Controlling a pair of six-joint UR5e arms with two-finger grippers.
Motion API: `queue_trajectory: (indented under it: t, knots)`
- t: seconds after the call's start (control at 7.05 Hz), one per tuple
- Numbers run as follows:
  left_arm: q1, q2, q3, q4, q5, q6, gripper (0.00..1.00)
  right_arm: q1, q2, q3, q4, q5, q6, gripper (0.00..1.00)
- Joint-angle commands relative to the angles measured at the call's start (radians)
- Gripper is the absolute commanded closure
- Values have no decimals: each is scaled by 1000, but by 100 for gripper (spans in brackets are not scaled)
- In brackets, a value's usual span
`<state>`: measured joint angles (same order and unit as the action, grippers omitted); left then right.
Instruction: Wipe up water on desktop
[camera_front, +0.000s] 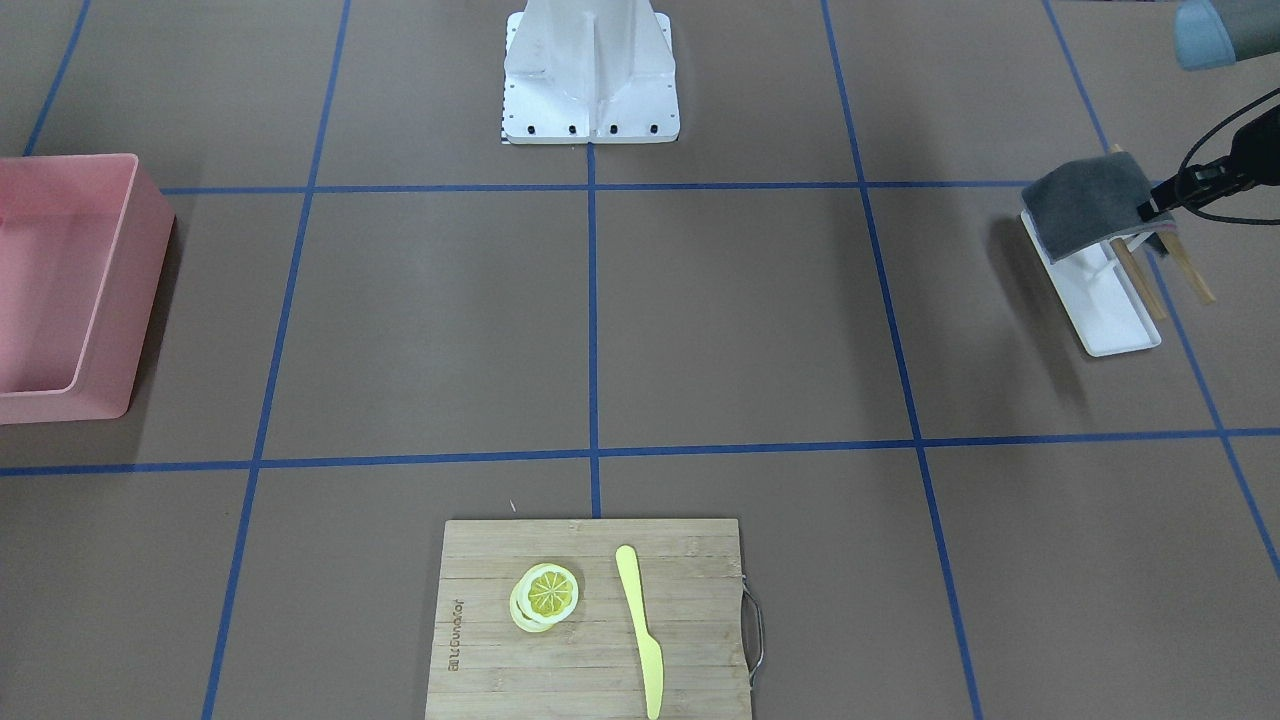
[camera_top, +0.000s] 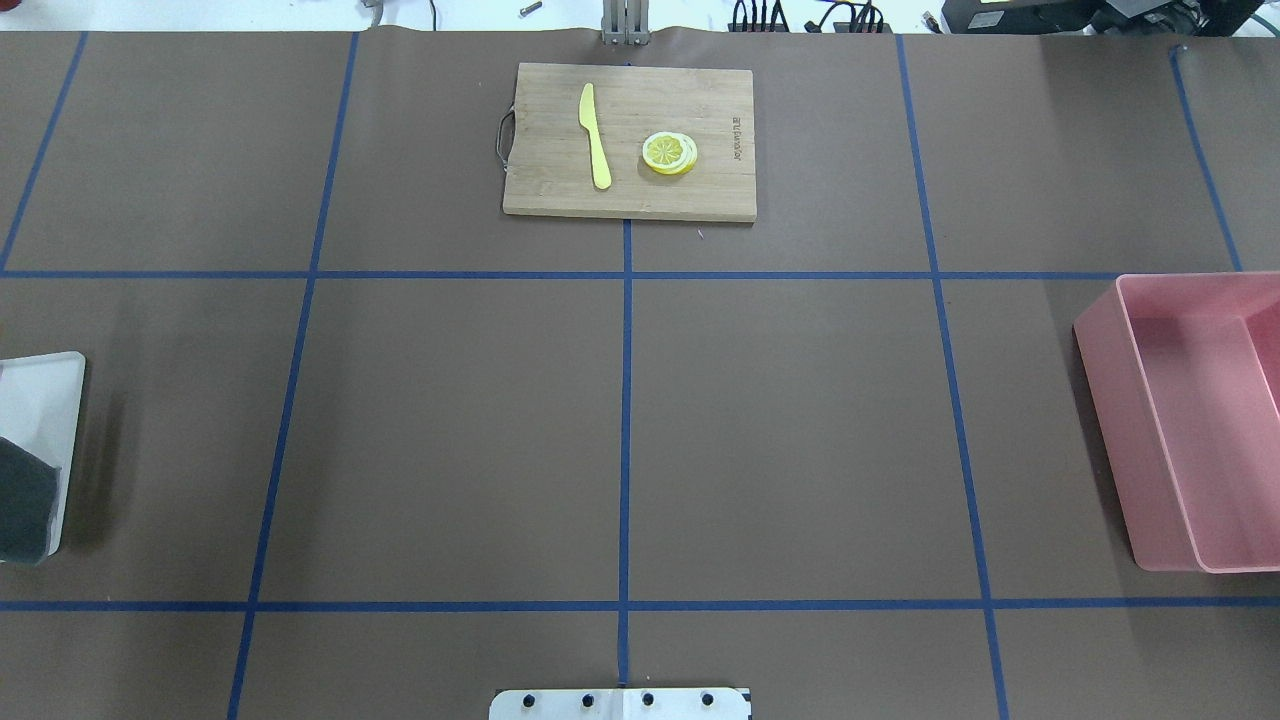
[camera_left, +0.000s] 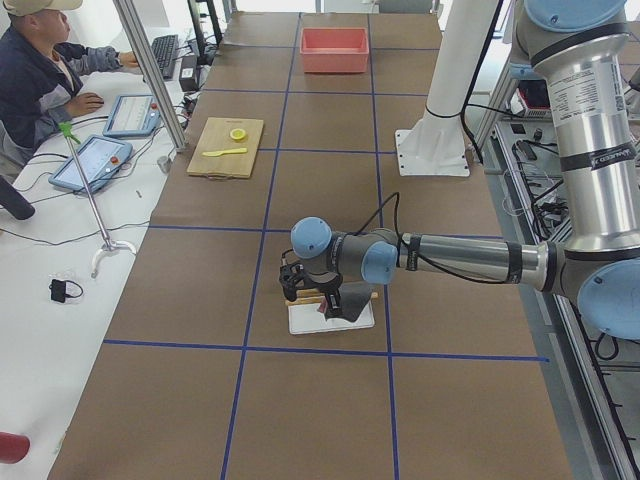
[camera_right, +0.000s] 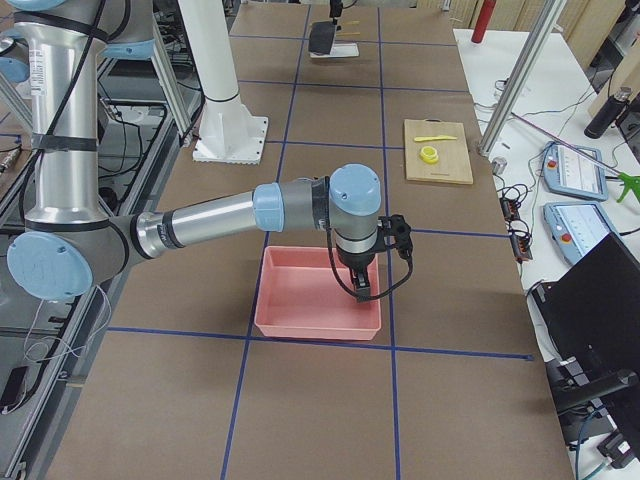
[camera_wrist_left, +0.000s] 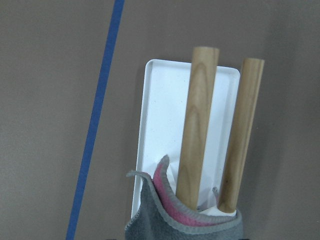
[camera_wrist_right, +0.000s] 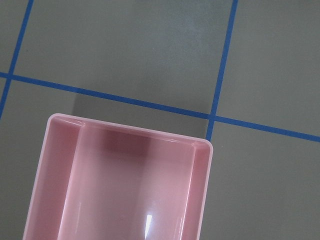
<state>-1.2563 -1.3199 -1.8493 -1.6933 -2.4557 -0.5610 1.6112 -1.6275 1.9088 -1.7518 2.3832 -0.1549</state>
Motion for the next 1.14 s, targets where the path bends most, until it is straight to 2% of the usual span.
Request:
queue_trajectory:
  t: [0.0, 0.28, 0.43, 0.57, 0.85, 0.99]
  knots:
    - [3, 1, -1, 0, 0, 0, 42, -1, 0, -1, 0, 1, 0, 0]
    - [3, -1, -1, -2, 0, -22, 67, -2, 0, -1, 0, 1, 0, 0]
    - [3, -1, -1, -2, 0, -28, 74, -1, 0, 1, 2, 2, 0, 0]
    - [3, -1, -1, -2, 0, -28, 74, -1, -2, 3, 2, 10, 0, 0]
    - [2, -1, -4, 3, 0, -30, 97, -1, -2, 4, 3, 10, 0, 0]
    - [2, -1, -8, 4, 0, -28, 100, -1, -2, 4, 5, 10, 0, 0]
